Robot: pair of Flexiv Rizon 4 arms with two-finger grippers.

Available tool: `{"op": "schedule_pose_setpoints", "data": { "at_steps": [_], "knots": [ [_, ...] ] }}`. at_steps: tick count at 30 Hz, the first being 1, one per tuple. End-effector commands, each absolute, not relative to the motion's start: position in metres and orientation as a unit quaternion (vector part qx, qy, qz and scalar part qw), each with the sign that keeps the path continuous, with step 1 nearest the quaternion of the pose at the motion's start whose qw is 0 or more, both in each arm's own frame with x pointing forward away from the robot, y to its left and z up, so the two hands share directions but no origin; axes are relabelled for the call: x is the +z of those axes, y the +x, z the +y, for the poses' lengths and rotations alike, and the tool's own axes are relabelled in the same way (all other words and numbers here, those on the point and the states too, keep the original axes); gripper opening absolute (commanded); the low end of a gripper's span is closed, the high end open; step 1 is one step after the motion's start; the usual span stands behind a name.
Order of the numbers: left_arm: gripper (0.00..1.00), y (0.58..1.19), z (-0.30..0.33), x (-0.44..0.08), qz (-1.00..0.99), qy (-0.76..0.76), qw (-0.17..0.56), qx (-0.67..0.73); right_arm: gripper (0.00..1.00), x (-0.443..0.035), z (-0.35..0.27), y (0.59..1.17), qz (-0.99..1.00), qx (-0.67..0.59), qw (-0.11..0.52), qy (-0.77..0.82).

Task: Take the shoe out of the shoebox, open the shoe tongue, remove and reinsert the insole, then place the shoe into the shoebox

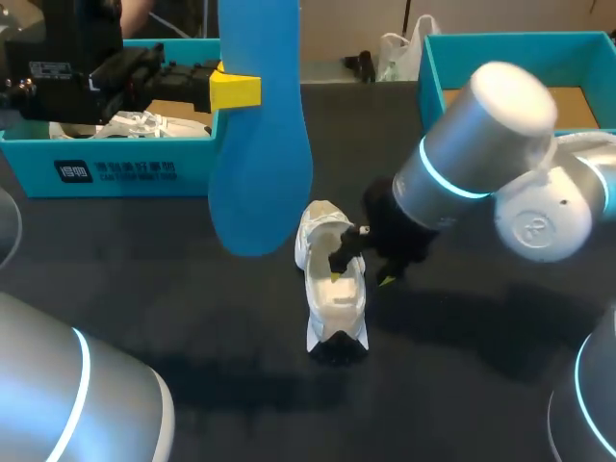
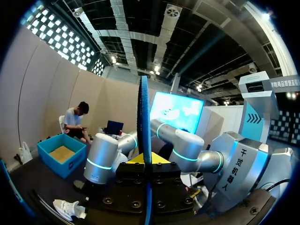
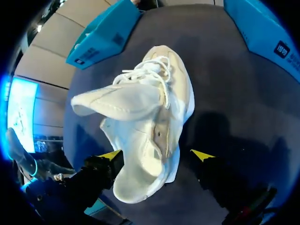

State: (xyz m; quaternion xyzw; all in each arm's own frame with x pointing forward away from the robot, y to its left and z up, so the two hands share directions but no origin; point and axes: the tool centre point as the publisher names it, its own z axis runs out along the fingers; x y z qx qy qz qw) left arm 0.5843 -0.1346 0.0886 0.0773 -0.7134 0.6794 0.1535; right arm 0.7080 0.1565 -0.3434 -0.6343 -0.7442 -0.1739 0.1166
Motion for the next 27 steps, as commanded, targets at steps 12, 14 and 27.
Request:
{"op": "schedule_pose_setpoints", "data": {
  "at_steps": [12, 14, 27],
  "knots": [
    [0.00, 0.585, -0.136, 0.089, -0.713, 0.076, 0.154, 0.679, 1.00, -0.319, 0.130, 0.698, -0.739, -0.198, 0.148, -0.627],
    [0.00, 0.585, -0.136, 0.089, -0.713, 0.076, 0.154, 0.679, 1.00, -0.308, 0.130, 0.702, -0.715, -0.247, 0.166, -0.633],
    [0.00, 0.585, -0.136, 0.089, -0.713, 0.076, 0.154, 0.679, 1.00, -0.246, 0.101, 0.714, -0.611, -0.381, 0.265, -0.641]
  ]
}}
